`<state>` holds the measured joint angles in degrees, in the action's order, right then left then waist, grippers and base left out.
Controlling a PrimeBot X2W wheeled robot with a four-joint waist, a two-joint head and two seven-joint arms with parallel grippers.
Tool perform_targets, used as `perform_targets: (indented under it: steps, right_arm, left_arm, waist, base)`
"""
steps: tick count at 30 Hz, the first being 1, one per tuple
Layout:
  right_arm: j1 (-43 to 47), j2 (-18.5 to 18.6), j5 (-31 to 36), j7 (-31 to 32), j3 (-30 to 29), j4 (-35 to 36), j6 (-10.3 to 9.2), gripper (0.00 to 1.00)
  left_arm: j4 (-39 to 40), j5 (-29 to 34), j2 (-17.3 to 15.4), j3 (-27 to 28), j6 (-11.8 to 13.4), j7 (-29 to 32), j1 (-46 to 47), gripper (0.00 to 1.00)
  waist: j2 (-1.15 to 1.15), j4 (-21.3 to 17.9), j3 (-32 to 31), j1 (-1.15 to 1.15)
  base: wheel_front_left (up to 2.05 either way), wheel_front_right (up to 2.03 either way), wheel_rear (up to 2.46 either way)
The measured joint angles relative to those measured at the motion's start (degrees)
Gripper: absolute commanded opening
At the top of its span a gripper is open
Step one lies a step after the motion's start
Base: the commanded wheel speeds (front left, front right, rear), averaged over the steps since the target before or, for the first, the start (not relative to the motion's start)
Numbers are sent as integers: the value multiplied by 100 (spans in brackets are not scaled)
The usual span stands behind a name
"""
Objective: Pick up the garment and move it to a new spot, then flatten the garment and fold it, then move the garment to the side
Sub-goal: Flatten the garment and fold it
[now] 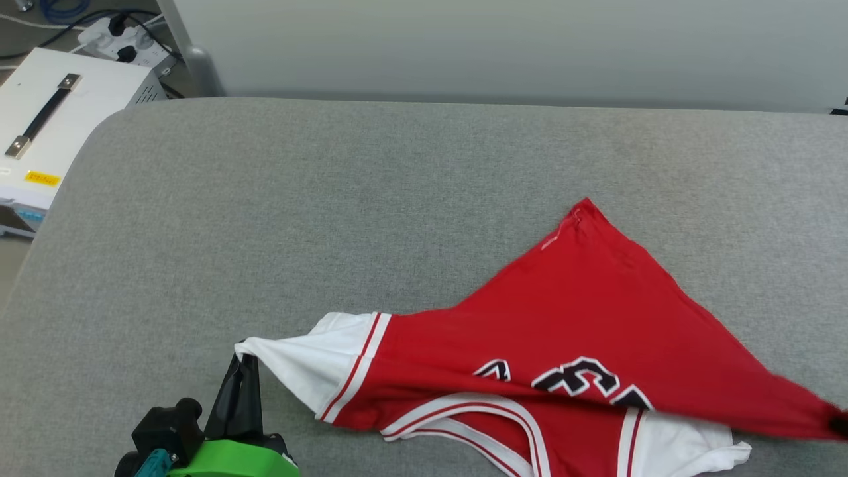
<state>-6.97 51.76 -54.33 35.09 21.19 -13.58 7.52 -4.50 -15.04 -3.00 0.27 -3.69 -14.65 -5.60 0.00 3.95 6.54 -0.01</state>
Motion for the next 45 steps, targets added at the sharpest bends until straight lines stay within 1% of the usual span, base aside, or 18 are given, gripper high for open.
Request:
perform_targets:
  steps: [3, 6, 9, 11, 12, 14, 15, 18, 23, 27, 30, 33, 38, 42, 45]
  right_arm:
    - [655, -210, 1, -18, -166, -49, 0, 0]
    - [1228, -514, 19, -59, -240, -140, 0, 0]
    - [1586, -789, 44, -67, -311, -196, 0, 0]
    - [1661, -914, 111, -124, -408, -205, 0, 0]
    - [1664, -962, 171, -172, -482, -202, 0, 11]
    - [1662, -1016, 248, -248, -649, -144, 0, 49]
    - [1656, -1031, 285, -305, -758, -80, 0, 100]
    - [1574, -1047, 385, -493, -1118, 196, 0, 100]
    - [1195, -1045, 573, -721, -1697, 954, 0, 100]
    - [717, -988, 721, -643, -1992, 1581, 0, 100]
    - [266, -944, 836, -398, -2018, 1896, 0, 100]
    - [-268, -909, 964, 0, -1846, 2115, 0, 100]
    - [-1140, -794, 985, 898, -1235, 2120, 0, 100]
    - [-1744, -754, 1002, 1541, -608, 1860, 0, 100]
    - [-2076, -800, 1025, 1803, -190, 1580, 0, 100]
  left_arm:
    - [-12, 2, 1, 22, -11, 0, -47, 0]
    - [-26, 2, 2, 35, -12, -1, -63, 0]
    - [-49, 2, 3, 55, -12, -1, -94, 0]
    - [-58, 2, 3, 74, -16, 0, -131, 0]
    - [-64, 2, 3, 80, -16, 0, -148, 0]
    - [-68, 2, 3, 82, -16, -1, -165, 0]
    - [-73, 3, 3, 80, -18, 0, -167, 0]
    - [-75, 3, 3, 67, -18, -1, -168, 0]
    - [-63, 4, 3, -14, -18, -1, -166, 0]
    - [-27, 3, 3, -101, -18, -1, -157, 0]
    - [9, 3, 2, -174, -18, -1, -116, 0]
    - [60, 3, 2, -230, -43, -1, -12, 0]
    - [126, 3, 2, -350, -62, -1, 249, 0]
    - [167, -8, 2, -431, -58, -1, 438, 0]
    - [187, -24, 2, -521, -54, -1, 539, 0]
  waist:
    - [0, -86, -104, 0]
    - [0, -149, -189, 0]
    - [0, -185, -239, 0]
    - [0, -213, -259, 0]
    - [0, -228, -271, 0]
    - [0, -254, -292, 0]
    - [0, -264, -306, 0]
    - [0, -277, -338, 0]
    - [0, -236, -310, 0]
    - [0, -156, -252, 0]
    - [0, -93, -167, 0]
    - [0, -22, -44, 0]
    - [0, 109, 210, 0]
    - [0, 231, 425, 1]
    - [0, 325, 577, 1]
  base:
    - [0, 0, 0]
    - [0, 0, 0]
    - [0, 0, 0]
    - [0, 0, 0]
    - [0, 0, 0]
    - [0, 0, 0]
    - [0, 0, 0]
    - [0, 0, 0]
    - [0, 0, 0]
    - [0, 0, 0]
    - [0, 0, 0]
    - [0, 0, 0]
    - [0, 0, 0]
    - [0, 0, 0]
    - [0, 0, 0]
